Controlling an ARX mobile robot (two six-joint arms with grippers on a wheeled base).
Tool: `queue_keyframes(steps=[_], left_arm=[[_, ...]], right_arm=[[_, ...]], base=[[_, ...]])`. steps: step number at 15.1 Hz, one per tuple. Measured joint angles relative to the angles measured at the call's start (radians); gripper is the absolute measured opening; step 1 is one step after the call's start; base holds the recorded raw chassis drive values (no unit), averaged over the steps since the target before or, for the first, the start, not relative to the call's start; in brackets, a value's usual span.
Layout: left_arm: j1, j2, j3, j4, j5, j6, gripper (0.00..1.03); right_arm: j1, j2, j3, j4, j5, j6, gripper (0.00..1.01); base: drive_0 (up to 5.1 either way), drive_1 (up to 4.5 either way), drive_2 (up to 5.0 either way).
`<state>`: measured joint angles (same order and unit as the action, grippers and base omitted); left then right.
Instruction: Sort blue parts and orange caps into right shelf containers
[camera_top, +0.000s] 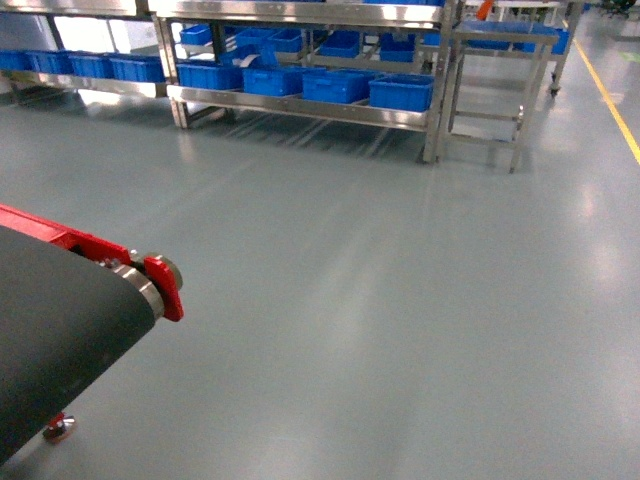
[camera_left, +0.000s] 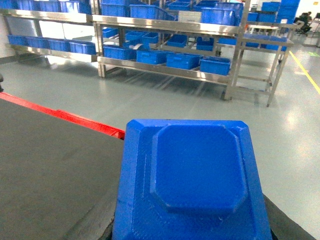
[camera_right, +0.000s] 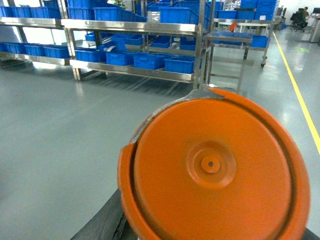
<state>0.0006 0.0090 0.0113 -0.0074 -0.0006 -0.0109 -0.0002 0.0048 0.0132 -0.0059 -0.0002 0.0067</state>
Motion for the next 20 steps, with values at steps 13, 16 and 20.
queue_keyframes(steps=[13,16,20], left_arm=[[0.000,0.000,0.000,0.000,0.000,0.000,0.42],[-0.002,0.000,0.000,0.009,0.000,0.000,0.42],[-0.002,0.000,0.000,0.000,0.000,0.000,0.42]], right_arm=[[0.000,0.000,0.000,0.000,0.000,0.000,0.43],[0.000,0.000,0.000,0.003,0.001,0.000,0.43],[0.000,0.000,0.000,0.000,0.001,0.000,0.43]], base=[[-1.6,-1.61,-1.6],[-1.0,0.41,-2.5],[0.1,4.41,-4.2]])
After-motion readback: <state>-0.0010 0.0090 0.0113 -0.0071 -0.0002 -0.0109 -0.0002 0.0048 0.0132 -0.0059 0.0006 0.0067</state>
